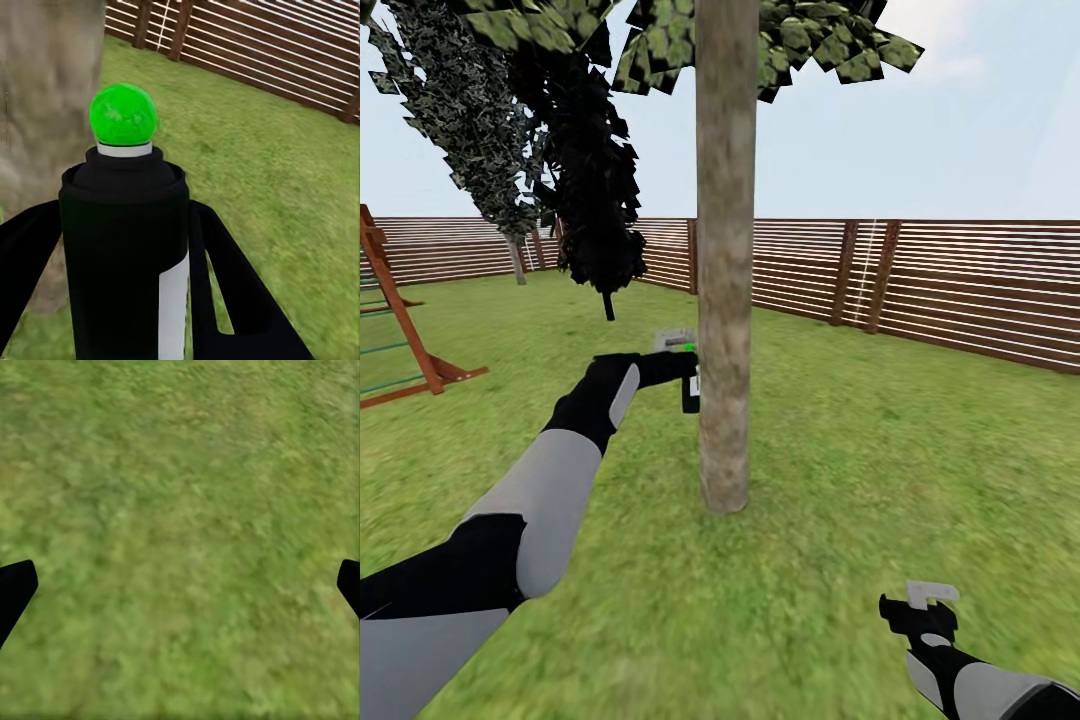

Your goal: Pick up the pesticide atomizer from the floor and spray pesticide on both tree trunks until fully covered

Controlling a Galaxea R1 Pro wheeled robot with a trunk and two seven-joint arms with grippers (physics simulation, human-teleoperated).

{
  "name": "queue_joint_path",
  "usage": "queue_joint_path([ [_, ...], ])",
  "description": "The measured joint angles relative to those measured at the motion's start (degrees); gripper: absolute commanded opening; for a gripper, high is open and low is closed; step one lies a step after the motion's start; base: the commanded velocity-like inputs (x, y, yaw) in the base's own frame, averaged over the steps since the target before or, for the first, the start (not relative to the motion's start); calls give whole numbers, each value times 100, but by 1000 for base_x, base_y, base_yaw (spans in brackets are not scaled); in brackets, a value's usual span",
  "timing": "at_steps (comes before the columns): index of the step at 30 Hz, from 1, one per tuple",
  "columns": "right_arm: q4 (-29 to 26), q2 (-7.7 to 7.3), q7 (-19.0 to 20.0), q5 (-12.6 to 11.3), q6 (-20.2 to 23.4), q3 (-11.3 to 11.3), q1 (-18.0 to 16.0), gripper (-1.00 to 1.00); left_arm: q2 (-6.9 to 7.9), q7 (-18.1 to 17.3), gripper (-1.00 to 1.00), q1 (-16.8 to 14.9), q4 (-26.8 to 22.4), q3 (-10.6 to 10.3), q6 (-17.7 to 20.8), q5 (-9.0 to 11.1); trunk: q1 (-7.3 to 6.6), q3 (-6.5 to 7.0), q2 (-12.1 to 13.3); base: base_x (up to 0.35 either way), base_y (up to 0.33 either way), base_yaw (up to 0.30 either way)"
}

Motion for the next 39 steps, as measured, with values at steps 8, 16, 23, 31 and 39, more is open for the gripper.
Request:
queue_joint_path([
  [8,0,3,0,0,0,2,0,100,0,1374,-100,0,-13,-27,-105,-296,0,0,0,0,0,0],
  [16,0,9,0,0,0,1,5,100,0,1417,-100,0,45,-35,-125,-280,0,0,0,104,0,0],
  [23,0,9,0,0,0,2,6,100,0,1405,-100,0,108,-34,-128,-273,0,0,0,182,0,0],
  [31,0,9,0,1,0,2,9,100,0,1392,-100,0,114,-40,-129,-267,0,0,0,196,0,0],
  [39,0,9,4,0,0,2,9,100,0,1387,-100,0,114,-58,-129,-267,0,0,0,143,0,0],
])
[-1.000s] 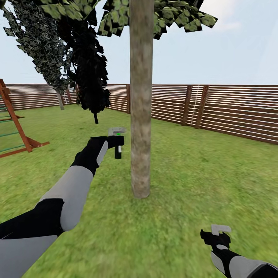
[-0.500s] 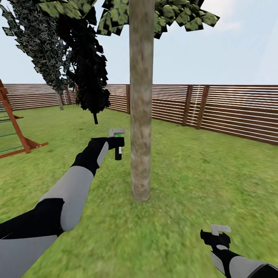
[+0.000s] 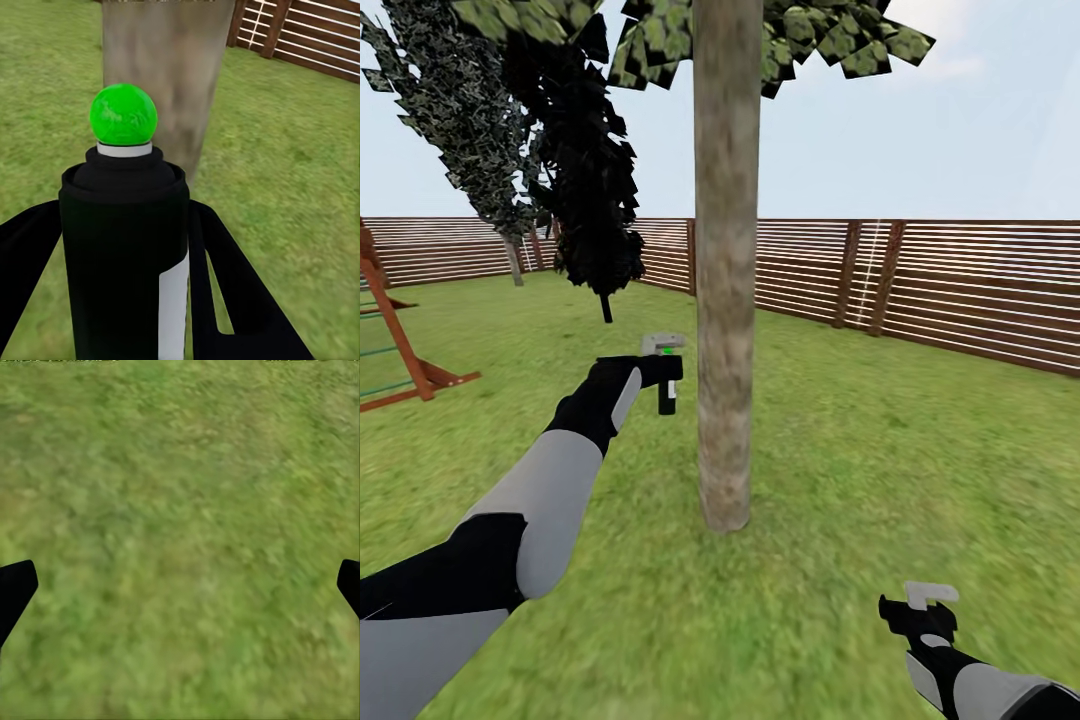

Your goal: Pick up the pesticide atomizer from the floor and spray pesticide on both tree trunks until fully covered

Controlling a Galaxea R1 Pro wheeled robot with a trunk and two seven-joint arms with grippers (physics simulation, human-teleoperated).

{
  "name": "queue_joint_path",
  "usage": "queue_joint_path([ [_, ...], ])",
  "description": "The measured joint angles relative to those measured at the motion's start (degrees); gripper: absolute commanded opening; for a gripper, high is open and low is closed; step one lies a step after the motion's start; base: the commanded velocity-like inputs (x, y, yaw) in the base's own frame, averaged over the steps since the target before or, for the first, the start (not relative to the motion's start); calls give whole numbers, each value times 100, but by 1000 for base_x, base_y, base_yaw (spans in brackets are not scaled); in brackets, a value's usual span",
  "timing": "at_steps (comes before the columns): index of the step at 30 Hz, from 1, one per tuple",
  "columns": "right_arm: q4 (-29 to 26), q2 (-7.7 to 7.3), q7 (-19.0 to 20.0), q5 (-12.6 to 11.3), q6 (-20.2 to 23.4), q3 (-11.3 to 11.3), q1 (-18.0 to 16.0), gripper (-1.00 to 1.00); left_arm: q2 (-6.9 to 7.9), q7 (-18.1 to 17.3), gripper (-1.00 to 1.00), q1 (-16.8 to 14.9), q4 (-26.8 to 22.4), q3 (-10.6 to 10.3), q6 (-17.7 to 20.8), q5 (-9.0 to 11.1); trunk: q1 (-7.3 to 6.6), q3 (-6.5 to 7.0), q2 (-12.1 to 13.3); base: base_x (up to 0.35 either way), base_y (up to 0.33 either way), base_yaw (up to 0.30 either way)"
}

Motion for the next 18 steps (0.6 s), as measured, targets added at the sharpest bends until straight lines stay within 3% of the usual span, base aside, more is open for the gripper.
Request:
queue_joint_path([
  [18,0,0,0,2,0,0,0,100,0,-158,-100,0,0,-18,0,8,0,0,0,169,0,0],
])
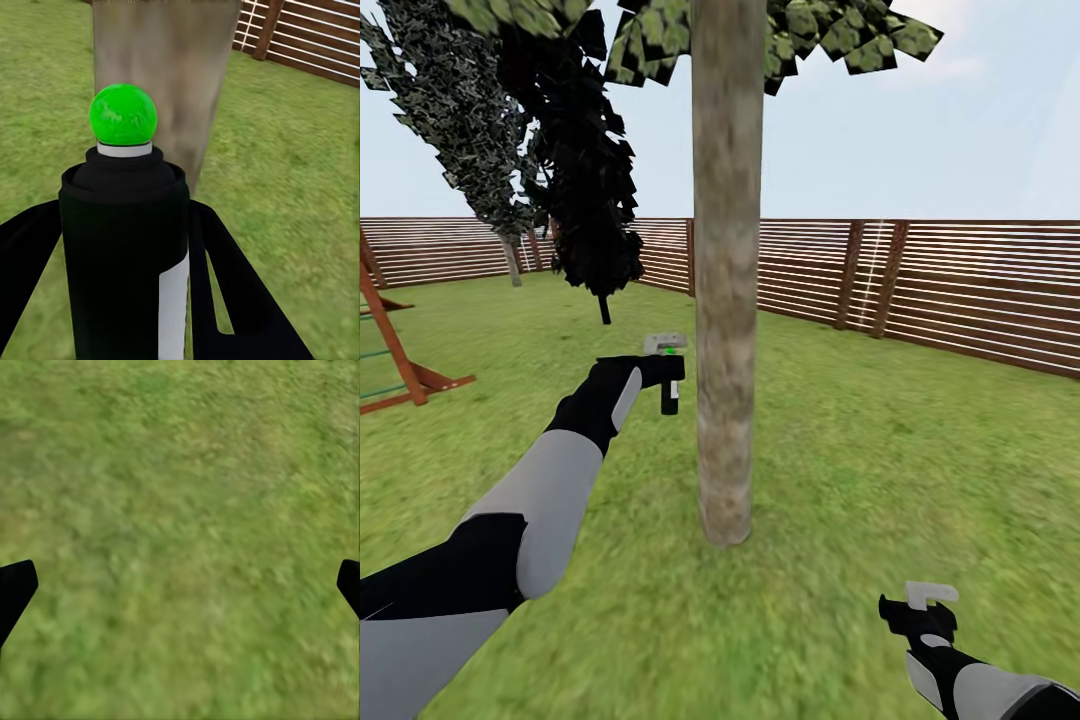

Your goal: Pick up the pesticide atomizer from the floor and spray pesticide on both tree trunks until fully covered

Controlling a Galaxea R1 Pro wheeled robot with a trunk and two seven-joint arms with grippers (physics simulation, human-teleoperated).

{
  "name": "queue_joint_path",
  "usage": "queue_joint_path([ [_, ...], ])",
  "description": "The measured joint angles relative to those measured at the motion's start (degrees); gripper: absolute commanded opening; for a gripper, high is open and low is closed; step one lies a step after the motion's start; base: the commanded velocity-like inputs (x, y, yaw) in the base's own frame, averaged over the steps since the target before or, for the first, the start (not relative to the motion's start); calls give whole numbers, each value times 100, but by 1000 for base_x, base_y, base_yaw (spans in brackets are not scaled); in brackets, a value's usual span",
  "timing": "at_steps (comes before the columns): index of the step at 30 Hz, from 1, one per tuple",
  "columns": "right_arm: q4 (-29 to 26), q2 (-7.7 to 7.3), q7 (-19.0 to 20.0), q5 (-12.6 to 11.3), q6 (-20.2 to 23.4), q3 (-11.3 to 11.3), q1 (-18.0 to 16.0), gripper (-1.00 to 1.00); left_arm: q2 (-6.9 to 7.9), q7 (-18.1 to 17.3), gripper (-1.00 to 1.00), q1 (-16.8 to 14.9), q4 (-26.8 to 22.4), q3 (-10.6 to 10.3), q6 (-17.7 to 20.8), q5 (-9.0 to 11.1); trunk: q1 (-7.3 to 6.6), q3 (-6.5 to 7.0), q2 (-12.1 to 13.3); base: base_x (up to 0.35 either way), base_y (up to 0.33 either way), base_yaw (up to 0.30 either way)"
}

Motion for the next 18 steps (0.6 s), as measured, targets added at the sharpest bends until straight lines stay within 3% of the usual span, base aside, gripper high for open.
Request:
queue_joint_path([
  [8,0,7,2,-2,0,0,0,100,0,0,-100,0,0,5,0,0,0,0,0,28,0,0],
  [18,0,7,2,-2,0,0,0,100,0,-9,-100,0,8,8,0,10,0,0,0,127,-9,0],
])
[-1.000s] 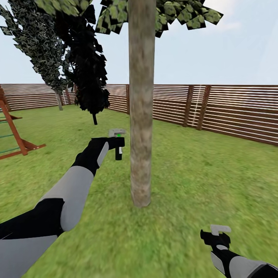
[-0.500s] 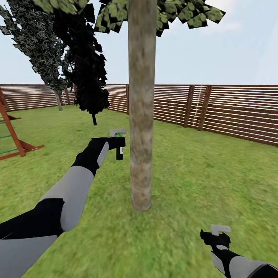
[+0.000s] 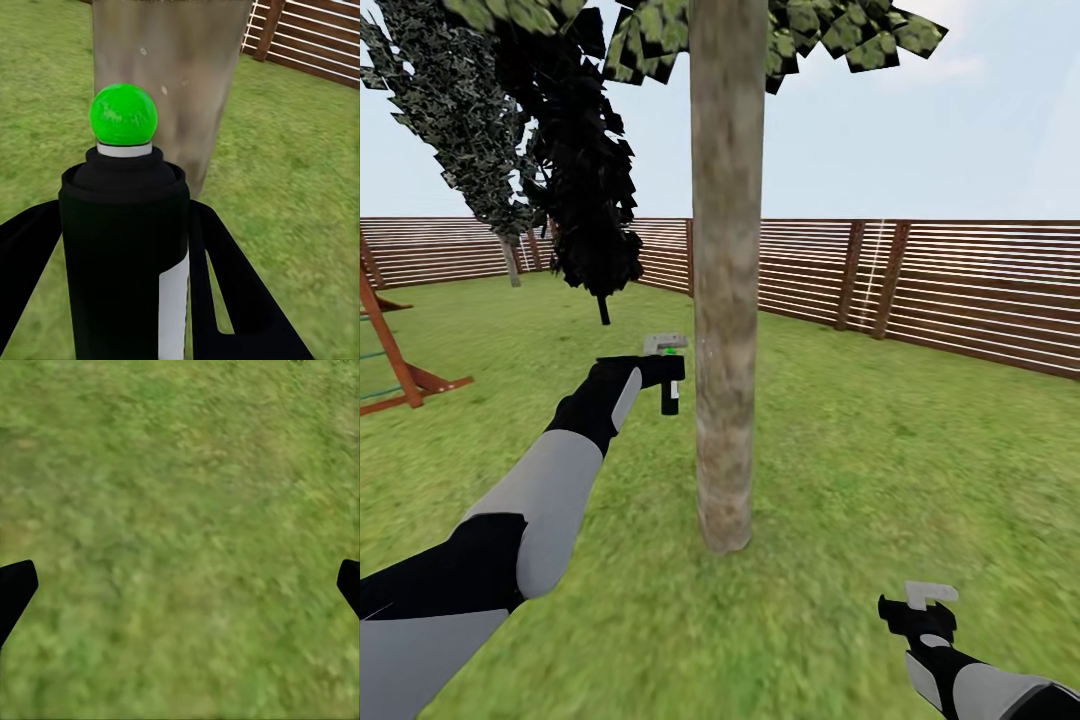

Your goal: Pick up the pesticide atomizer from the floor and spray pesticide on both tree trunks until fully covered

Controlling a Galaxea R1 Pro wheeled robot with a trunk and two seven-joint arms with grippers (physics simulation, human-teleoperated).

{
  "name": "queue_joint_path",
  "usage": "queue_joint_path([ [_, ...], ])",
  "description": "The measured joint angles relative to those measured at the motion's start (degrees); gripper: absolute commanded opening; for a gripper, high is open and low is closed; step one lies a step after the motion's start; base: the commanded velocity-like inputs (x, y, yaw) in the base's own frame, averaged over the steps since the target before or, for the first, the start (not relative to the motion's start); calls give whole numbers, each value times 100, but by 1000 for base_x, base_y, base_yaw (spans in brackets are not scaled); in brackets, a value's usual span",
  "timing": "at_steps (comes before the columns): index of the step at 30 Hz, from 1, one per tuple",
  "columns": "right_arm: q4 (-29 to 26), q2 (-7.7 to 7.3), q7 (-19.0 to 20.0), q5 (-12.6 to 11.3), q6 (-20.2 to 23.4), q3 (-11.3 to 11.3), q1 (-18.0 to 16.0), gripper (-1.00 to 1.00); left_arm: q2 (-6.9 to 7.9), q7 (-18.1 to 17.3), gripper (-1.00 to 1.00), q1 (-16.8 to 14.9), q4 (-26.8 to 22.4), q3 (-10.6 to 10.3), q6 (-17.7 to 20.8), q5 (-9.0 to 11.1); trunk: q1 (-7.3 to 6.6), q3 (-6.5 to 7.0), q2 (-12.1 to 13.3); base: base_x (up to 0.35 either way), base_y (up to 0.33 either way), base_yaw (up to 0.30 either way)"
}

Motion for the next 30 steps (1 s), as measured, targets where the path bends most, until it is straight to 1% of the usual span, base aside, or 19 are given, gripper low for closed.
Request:
queue_joint_path([
  [15,0,2,0,0,0,0,0,100,0,25,-100,0,-37,-15,0,3,0,0,0,4,0,0],
  [19,0,2,2,7,4,0,0,100,0,8,-100,0,-139,-100,72,13,0,0,0,0,0,0],
  [21,1,2,2,14,11,0,0,100,0,2,-100,-1,-422,-115,431,11,0,0,0,0,0,0],
  [23,3,2,3,17,16,0,0,100,0,0,-100,-24,-773,-119,938,17,0,1,-1,0,0,0],
  [25,6,2,4,17,19,1,0,100,0,-4,-100,-217,-928,-116,1258,67,0,1,-1,0,0,0],
  [26,7,2,7,18,24,0,0,100,0,-3,-100,-295,-942,-116,1352,150,0,1,-1,0,0,0],
  [27,7,2,8,18,28,0,0,100,0,-3,-100,-392,-942,-115,1476,280,0,1,-1,0,0,0],
  [28,8,2,10,18,32,0,0,100,0,-2,-100,-568,-932,-114,1707,478,0,2,0,0,0,0],
  [29,8,4,11,18,34,0,0,100,0,-1,-100,-903,-753,-114,1934,608,0,1,1,0,0,0],
  [30,9,4,11,18,34,1,0,100,0,-2,-100,-1191,-537,-112,2023,684,-1,2,-1,0,0,0],
])
